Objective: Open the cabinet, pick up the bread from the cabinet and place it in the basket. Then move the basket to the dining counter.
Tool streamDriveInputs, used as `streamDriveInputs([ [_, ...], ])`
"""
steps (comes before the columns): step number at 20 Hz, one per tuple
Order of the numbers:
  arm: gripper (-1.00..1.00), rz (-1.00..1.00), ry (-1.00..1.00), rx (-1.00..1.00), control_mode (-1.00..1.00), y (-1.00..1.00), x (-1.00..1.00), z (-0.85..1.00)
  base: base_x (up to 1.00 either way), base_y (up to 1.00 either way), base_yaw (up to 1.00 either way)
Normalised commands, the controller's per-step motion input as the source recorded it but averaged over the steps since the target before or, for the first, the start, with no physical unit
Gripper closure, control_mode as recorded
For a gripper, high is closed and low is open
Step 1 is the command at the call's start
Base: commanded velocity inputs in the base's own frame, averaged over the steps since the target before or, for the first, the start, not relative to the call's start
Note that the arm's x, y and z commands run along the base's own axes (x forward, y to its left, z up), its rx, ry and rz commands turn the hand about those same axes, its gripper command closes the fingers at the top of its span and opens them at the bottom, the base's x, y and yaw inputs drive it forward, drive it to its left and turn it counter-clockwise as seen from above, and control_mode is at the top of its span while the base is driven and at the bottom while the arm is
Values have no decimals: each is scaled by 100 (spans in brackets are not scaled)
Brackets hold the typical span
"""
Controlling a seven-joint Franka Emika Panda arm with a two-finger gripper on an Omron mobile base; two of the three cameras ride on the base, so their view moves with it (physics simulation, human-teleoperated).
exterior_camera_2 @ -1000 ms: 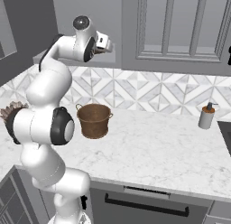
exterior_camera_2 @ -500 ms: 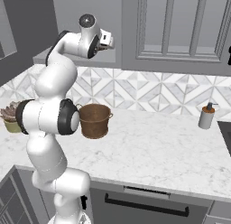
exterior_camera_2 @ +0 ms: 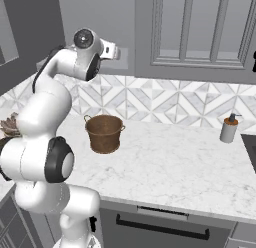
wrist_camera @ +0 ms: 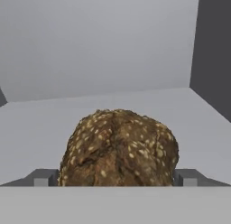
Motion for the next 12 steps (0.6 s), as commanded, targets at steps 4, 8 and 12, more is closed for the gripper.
streamDriveInputs([
  [4,100,0,7,0,-100,0,-100,51,0,0,0],
  [8,100,0,19,0,-100,0,-100,59,0,0,0],
  [12,100,0,29,0,-100,0,-100,32,0,0,0],
])
